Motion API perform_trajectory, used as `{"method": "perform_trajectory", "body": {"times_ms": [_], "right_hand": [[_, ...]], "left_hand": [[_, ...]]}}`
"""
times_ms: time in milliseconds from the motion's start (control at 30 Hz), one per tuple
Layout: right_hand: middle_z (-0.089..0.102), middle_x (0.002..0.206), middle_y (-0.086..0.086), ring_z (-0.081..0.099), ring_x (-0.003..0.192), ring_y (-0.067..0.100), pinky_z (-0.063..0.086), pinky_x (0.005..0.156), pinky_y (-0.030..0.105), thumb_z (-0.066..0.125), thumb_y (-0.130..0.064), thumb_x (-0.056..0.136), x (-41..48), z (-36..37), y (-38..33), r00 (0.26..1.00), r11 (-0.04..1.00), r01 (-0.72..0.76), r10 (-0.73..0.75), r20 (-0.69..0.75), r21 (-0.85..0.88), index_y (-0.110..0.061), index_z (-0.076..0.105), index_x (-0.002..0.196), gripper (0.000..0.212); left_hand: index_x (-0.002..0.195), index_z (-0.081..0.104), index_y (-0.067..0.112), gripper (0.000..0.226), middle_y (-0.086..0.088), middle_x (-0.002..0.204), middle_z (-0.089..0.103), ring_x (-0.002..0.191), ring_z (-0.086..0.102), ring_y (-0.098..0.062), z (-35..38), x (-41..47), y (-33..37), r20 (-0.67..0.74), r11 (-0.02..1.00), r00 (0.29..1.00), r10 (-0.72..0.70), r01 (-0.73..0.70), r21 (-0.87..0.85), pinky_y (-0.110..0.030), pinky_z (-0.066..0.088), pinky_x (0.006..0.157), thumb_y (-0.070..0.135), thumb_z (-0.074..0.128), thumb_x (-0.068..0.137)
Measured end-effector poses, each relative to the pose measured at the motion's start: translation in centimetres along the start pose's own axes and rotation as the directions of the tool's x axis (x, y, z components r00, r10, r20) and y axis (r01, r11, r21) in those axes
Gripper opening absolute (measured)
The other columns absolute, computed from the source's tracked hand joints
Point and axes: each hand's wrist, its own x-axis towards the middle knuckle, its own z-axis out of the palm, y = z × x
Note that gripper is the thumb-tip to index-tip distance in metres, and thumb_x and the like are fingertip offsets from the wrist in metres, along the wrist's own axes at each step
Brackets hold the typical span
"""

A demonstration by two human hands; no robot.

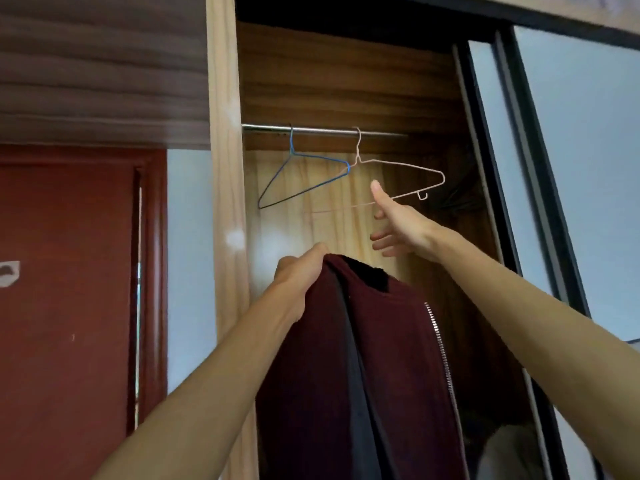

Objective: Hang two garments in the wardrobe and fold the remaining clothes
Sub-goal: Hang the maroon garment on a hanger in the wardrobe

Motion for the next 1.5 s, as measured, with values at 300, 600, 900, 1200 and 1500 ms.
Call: {"method": "perform_trajectory", "body": {"times_ms": [300, 600, 900, 1200, 1500], "right_hand": [[0.052, 0.123, 0.04, 0.063, 0.104, 0.053, 0.056, 0.086, 0.06, 0.039, -0.096, 0.067, 11.4, 1.0, -0.2, 0.961, 0.734, -0.266, 0.15, 0.233, 0.625, -0.001, 0.022, 0.151, 0.128], [0.025, 0.156, 0.026, 0.058, 0.103, 0.06, 0.057, 0.08, 0.063, 0.053, -0.064, 0.088, 17.9, 2.9, -5.2, 0.972, 0.667, -0.182, 0.01, 0.235, 0.723, -0.027, 0.02, 0.154, 0.082], [0.056, 0.112, 0.015, 0.066, 0.095, 0.045, 0.056, 0.048, 0.026, 0.034, -0.035, 0.107, 22.1, 7.2, -5.8, 0.979, 0.719, -0.049, -0.102, 0.174, 0.694, -0.013, 0.034, 0.149, 0.048], [0.054, 0.101, 0.004, 0.062, 0.062, 0.021, 0.062, 0.077, 0.035, 0.035, -0.023, 0.108, 21.8, 6.4, -4.1, 0.981, 0.694, 0.128, -0.192, 0.012, 0.709, -0.002, 0.041, 0.132, 0.032], [0.044, 0.125, 0.005, 0.072, 0.077, 0.037, 0.058, 0.092, 0.044, 0.038, -0.032, 0.107, 20.7, 3.8, -3.9, 0.983, 0.601, 0.14, -0.179, -0.038, 0.787, -0.005, 0.039, 0.127, 0.034]], "left_hand": [[0.108, 0.067, 0.011, 0.045, -0.008, 0.091, 0.072, 0.079, 0.067, -0.027, 1.8, 4.4, 1.5, -0.123, 1.0, 0.992, 0.017, -0.017, 0.003, -0.031, 0.05, 0.065, 0.036, 0.063, 0.071], [0.111, 0.067, 0.004, 0.038, -0.01, 0.081, 0.07, 0.066, 0.066, -0.026, 0.9, 5.8, 3.7, -0.209, 0.991, 0.969, 0.13, -0.13, 0.014, -0.024, 0.049, 0.057, 0.027, 0.065, 0.08], [0.107, 0.069, 0.002, 0.032, -0.012, 0.078, 0.069, 0.063, 0.064, -0.026, 0.0, 5.6, 3.1, -0.27, 0.991, 0.954, 0.133, -0.131, 0.025, -0.027, 0.051, 0.06, 0.02, 0.067, 0.081], [0.111, 0.067, 0.006, 0.03, -0.013, 0.088, 0.07, 0.074, 0.067, -0.026, -0.2, 5.3, 3.4, -0.316, 0.988, 0.937, 0.148, -0.157, -0.002, -0.028, 0.053, 0.064, 0.025, 0.07, 0.088], [0.108, 0.068, 0.005, 0.046, -0.013, 0.096, 0.074, 0.083, 0.071, -0.025, 0.0, 4.1, 2.1, -0.3, 0.985, 0.944, 0.135, -0.161, -0.064, -0.025, 0.055, 0.069, 0.045, 0.071, 0.088]]}}
